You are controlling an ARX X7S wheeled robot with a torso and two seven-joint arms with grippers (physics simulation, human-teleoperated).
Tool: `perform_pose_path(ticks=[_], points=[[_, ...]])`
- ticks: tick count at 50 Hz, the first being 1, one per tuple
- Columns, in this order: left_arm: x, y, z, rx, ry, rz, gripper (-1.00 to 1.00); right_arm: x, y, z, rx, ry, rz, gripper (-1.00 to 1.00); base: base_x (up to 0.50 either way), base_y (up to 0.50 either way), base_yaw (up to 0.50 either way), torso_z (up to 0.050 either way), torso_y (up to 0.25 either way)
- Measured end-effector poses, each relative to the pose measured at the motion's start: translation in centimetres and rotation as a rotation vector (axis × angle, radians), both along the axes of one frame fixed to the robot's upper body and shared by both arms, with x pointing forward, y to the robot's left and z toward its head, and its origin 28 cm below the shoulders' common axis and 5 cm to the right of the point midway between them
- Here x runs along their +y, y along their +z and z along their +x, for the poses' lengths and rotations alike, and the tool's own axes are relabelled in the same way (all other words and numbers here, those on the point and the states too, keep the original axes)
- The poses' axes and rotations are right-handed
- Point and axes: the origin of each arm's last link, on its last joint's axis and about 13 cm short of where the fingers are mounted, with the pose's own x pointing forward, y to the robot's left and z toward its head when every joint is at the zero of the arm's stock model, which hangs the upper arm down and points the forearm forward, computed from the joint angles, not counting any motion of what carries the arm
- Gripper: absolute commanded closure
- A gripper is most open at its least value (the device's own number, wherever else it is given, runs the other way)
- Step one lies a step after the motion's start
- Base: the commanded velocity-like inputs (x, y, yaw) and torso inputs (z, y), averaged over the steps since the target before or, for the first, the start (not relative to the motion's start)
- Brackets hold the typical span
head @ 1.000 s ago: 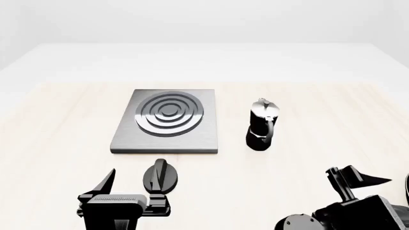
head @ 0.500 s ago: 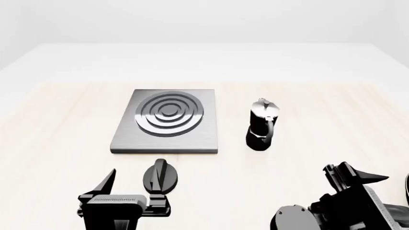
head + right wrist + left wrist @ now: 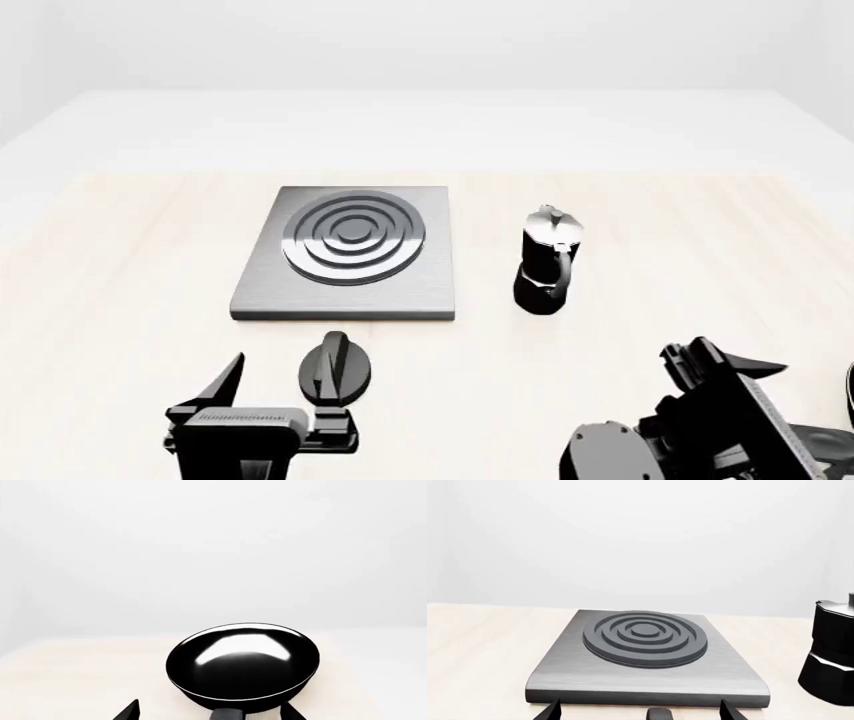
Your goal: Put the frying pan on the stove.
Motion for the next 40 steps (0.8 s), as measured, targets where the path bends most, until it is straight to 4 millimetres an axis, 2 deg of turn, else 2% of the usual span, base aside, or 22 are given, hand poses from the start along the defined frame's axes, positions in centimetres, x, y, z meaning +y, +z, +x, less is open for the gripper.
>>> perform_pose_path(ticks=[40], points=[[0.1,-0.2,-0.1,0.002,0.0,-0.001,-1.0,-0.5,-0.6,1.8,0.007,-0.015,0.185,-1.0,0.0,0.0,0.0,0.0,0.0]])
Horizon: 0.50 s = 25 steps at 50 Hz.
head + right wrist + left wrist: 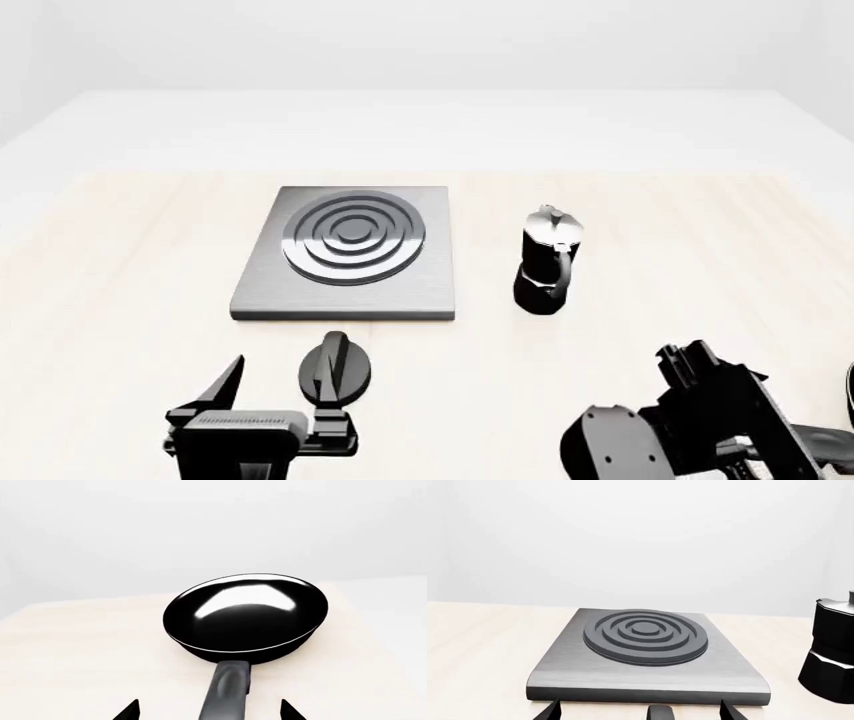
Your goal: Put the frying pan on the stove.
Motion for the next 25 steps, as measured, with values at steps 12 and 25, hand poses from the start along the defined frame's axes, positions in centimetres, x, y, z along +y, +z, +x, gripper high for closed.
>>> perform_pose_path(ticks=[12,25], points=[[0.0,0.0,0.0,0.0,0.0,-0.001,-1.0,0.0,0.2,0.6,-0.003,-0.02,0.021,-1.0,0.0,0.0,0.0,0.0,0.0],[0.1,-0.1,0.0,0.0,0.0,-0.002,-1.0,-0.1,0.0,1.6,0.005,-0.039,0.043,-1.0,0.0,0.0,0.0,0.0,0.0]])
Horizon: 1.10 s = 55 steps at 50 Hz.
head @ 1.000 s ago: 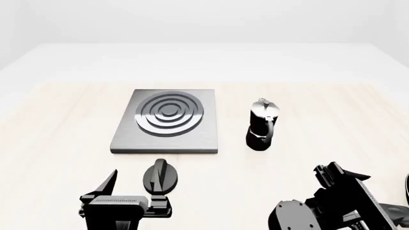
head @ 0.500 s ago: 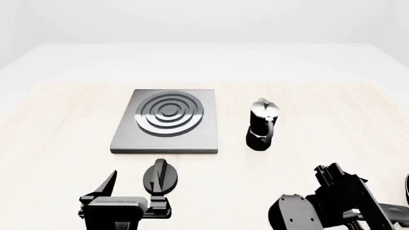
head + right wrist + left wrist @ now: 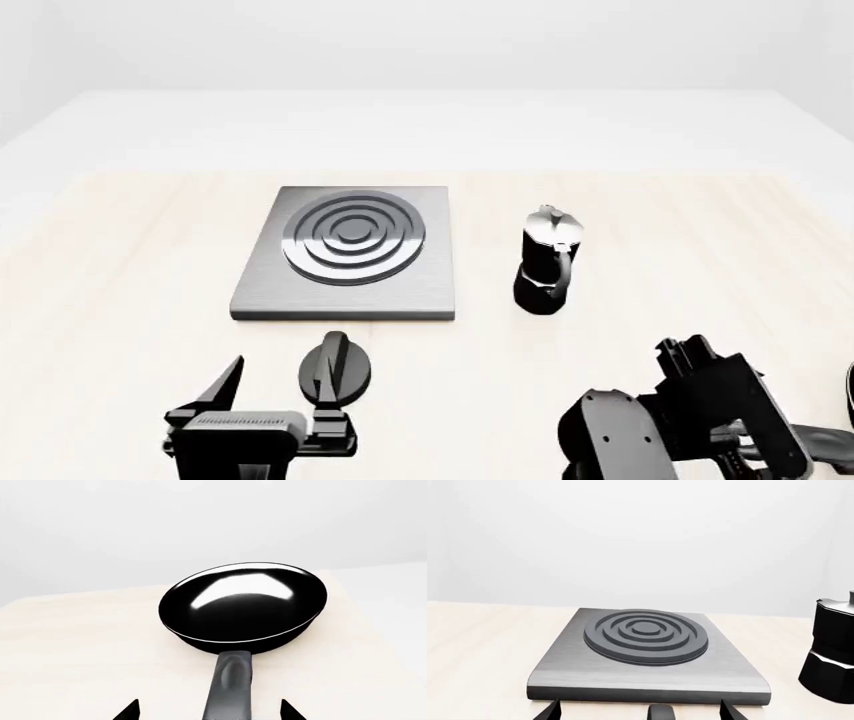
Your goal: Put the frying pan on the stove.
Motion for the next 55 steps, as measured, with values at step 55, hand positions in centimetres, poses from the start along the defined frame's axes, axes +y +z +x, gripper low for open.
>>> perform_pose_path(ticks=[55], points=[[0.1,0.0,0.0,-0.001,0.007,0.004,-1.0,-1.9,-1.4,2.0,0.053,-0.044,0.104,-1.0,0.0,0.0,0.0,0.0,0.0]])
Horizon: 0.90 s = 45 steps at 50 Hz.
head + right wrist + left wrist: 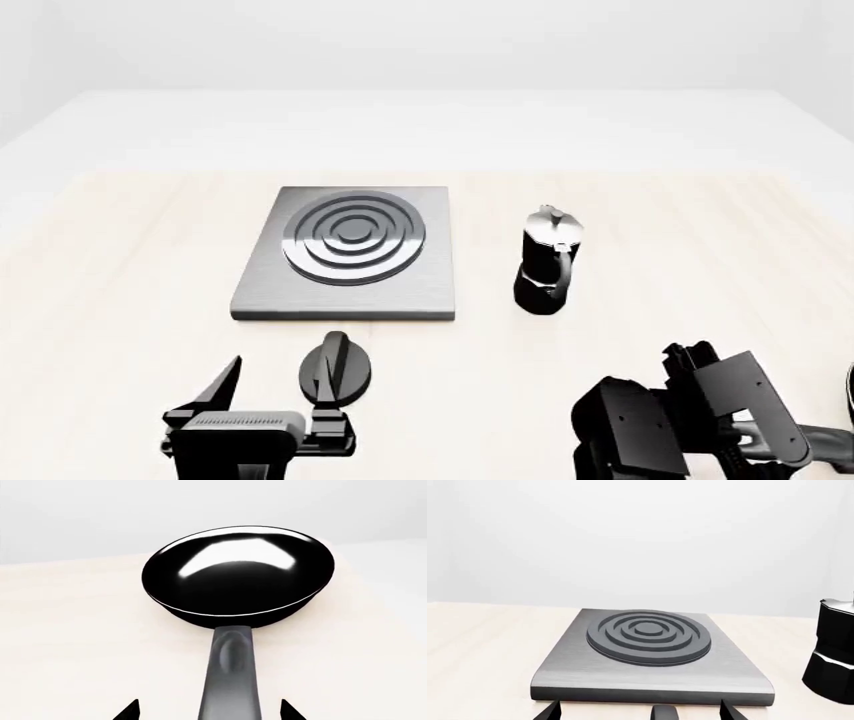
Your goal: Put the frying pan on the stove.
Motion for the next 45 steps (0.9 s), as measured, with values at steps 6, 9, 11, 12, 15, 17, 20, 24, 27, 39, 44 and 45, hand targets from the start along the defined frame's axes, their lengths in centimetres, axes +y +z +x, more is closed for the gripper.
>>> perform_pose_path(ticks=[6,9,11,12,15,17,20,24,27,39,44,45], points=[[0.0,0.0,0.0,0.0,0.0,0.001,-1.0,-0.1,-0.1,0.1,0.004,0.002,0.009,-1.0,0.0,0.0,0.0,0.0,0.0],[0.0,0.0,0.0,0.0,0.001,0.001,-1.0,-0.1,-0.2,0.1,0.006,0.001,0.014,-1.0,0.0,0.0,0.0,0.0,0.0],[0.0,0.0,0.0,0.0,0.001,0.001,-1.0,-0.1,-0.3,0.1,0.007,0.0,0.018,-1.0,0.0,0.0,0.0,0.0,0.0],[0.0,0.0,0.0,0.0,0.001,0.002,-1.0,-0.1,-0.3,0.1,0.008,-0.001,0.021,-1.0,0.0,0.0,0.0,0.0,0.0],[0.0,0.0,0.0,0.0,0.001,0.002,-1.0,-0.2,-0.4,0.1,0.01,-0.004,0.028,-1.0,0.0,0.0,0.0,0.0,0.0],[0.0,0.0,0.0,0.0,0.001,0.002,-1.0,-0.3,-0.6,0.1,0.013,-0.006,0.033,-1.0,0.0,0.0,0.0,0.0,0.0],[0.0,0.0,0.0,0.0,0.0,0.003,-1.0,-0.4,-0.7,0.0,0.016,-0.008,0.039,-1.0,0.0,0.0,0.0,0.0,0.0],[0.0,0.0,0.1,0.0,0.0,0.003,-1.0,-0.4,-0.9,0.0,0.02,-0.01,0.047,-1.0,0.0,0.0,0.0,0.0,0.0],[-0.1,0.0,0.1,-0.001,0.0,0.003,-1.0,-0.5,-1.0,0.0,0.024,-0.01,0.05,1.0,0.0,0.0,0.0,0.0,0.0],[-0.1,0.0,0.0,-0.002,0.0,0.003,-1.0,-0.7,-1.3,-0.3,0.03,-0.028,0.054,1.0,0.0,0.0,0.0,0.0,0.0],[0.0,0.0,0.0,-0.002,0.0,0.003,-1.0,-0.8,-1.2,-0.7,0.026,-0.026,0.052,1.0,0.0,0.0,0.0,0.0,0.0],[0.0,0.0,0.0,-0.002,0.0,0.003,-1.0,-0.7,-1.2,-0.8,0.026,-0.025,0.05,1.0,0.0,0.0,0.0,0.0,0.0]])
